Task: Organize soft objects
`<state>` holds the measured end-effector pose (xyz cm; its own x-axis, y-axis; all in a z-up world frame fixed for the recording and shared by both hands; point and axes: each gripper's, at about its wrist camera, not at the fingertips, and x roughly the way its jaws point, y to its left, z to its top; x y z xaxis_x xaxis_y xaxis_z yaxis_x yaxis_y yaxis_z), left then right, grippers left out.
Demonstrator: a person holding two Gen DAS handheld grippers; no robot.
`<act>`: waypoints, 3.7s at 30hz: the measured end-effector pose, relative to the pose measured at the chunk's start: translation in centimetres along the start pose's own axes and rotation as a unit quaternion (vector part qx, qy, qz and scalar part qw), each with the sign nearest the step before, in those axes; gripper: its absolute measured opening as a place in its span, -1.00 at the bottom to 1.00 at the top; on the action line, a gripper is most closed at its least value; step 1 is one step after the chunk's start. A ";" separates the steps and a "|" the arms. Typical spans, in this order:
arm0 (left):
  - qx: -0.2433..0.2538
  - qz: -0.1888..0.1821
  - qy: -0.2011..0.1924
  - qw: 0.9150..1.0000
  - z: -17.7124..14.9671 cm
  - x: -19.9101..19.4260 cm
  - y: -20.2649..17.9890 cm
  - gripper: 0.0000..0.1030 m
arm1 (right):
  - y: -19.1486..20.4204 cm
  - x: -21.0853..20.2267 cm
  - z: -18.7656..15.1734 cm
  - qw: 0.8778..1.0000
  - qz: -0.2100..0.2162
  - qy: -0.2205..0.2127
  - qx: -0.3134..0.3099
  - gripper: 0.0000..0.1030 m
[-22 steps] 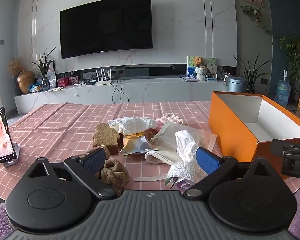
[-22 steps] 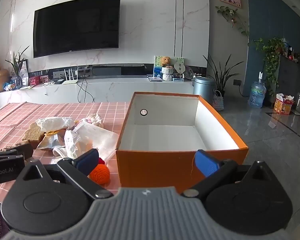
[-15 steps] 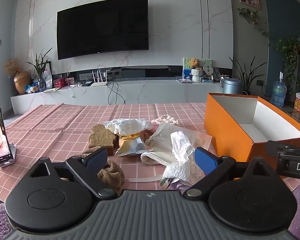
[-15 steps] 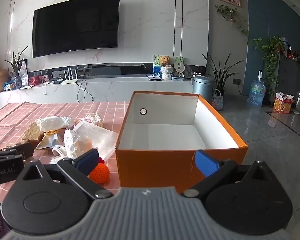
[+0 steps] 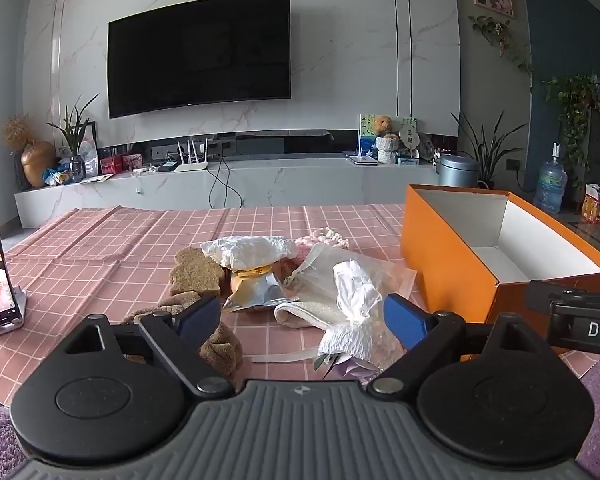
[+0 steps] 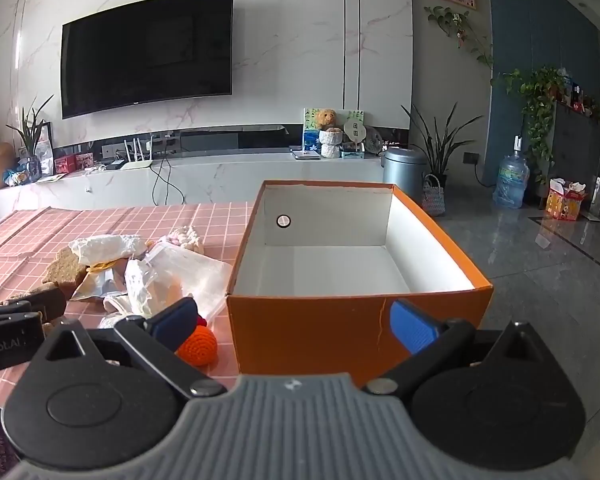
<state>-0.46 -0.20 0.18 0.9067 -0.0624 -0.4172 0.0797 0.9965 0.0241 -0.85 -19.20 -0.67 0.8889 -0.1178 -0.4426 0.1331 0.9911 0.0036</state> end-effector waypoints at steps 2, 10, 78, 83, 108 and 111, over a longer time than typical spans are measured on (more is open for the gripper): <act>0.002 0.005 -0.002 1.000 0.0 0.0 -0.1 1.00 | 0.0 0.1 0.0 1.000 -0.003 0.001 0.001 0.95; 0.001 0.004 -0.007 1.000 0.0 -0.2 0.0 1.00 | -0.2 0.2 -0.1 1.000 -0.008 0.006 0.006 0.95; 0.001 -0.009 -0.002 1.000 -0.1 -0.3 -0.8 1.00 | -0.2 -0.1 -0.3 1.000 0.003 0.007 0.008 0.95; -0.013 -0.015 0.016 1.000 -0.3 0.0 -0.1 0.70 | -0.2 -0.3 -0.5 1.000 0.026 -0.003 0.015 0.95; -0.138 0.085 0.059 0.985 0.4 2.9 9.3 0.70 | 9.5 3.6 1.1 0.980 0.159 0.020 -0.117 0.32; -0.160 0.109 0.072 0.978 0.0 3.6 10.6 0.73 | 10.4 5.0 1.0 0.977 0.175 0.045 -0.113 0.33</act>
<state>3.61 10.13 -1.09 0.8181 0.1386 -0.5581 -0.2633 0.9531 -0.1491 5.37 -9.51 -1.94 0.8195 0.2259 -0.5267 -0.2812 0.9593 -0.0259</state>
